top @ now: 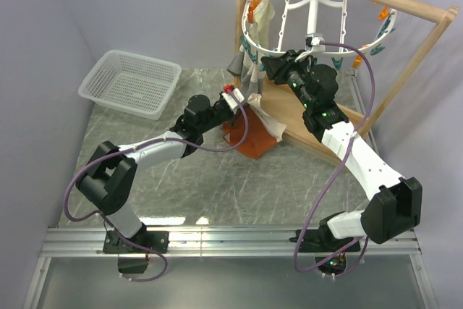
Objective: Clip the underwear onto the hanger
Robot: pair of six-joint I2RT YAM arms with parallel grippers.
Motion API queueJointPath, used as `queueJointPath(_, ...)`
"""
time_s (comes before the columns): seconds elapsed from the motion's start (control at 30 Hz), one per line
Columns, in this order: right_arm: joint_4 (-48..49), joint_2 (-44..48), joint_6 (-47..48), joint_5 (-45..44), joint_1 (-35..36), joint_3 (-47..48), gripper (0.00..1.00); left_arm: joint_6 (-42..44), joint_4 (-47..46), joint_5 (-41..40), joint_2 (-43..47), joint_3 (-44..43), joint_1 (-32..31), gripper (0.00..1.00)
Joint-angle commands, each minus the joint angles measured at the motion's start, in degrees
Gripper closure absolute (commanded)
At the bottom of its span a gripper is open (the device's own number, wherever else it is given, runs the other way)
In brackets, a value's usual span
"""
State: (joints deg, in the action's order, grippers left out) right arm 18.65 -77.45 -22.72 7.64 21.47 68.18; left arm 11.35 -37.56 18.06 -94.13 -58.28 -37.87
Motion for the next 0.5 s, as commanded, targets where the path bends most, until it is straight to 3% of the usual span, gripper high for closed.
queueJointPath(0.0, 2.0, 1.0, -1.4, 1.7, -0.5, 1.3, 1.00, 0.8, -4.6, 1.8, 2.6, -3.5, -1.2, 1.00)
queueJointPath(0.2, 2.4, 1.2, -1.5, 2.4, -0.5, 1.2, 1.00, 0.8, -6.6, 0.1, 0.7, -7.6, -1.5, 1.00)
queueJointPath(0.47, 2.7, 1.2, -1.5, 3.3, -0.6, 1.1, 1.00, -2.7, -8.8, 4.4, -1.5, -9.9, 0.2, 1.00)
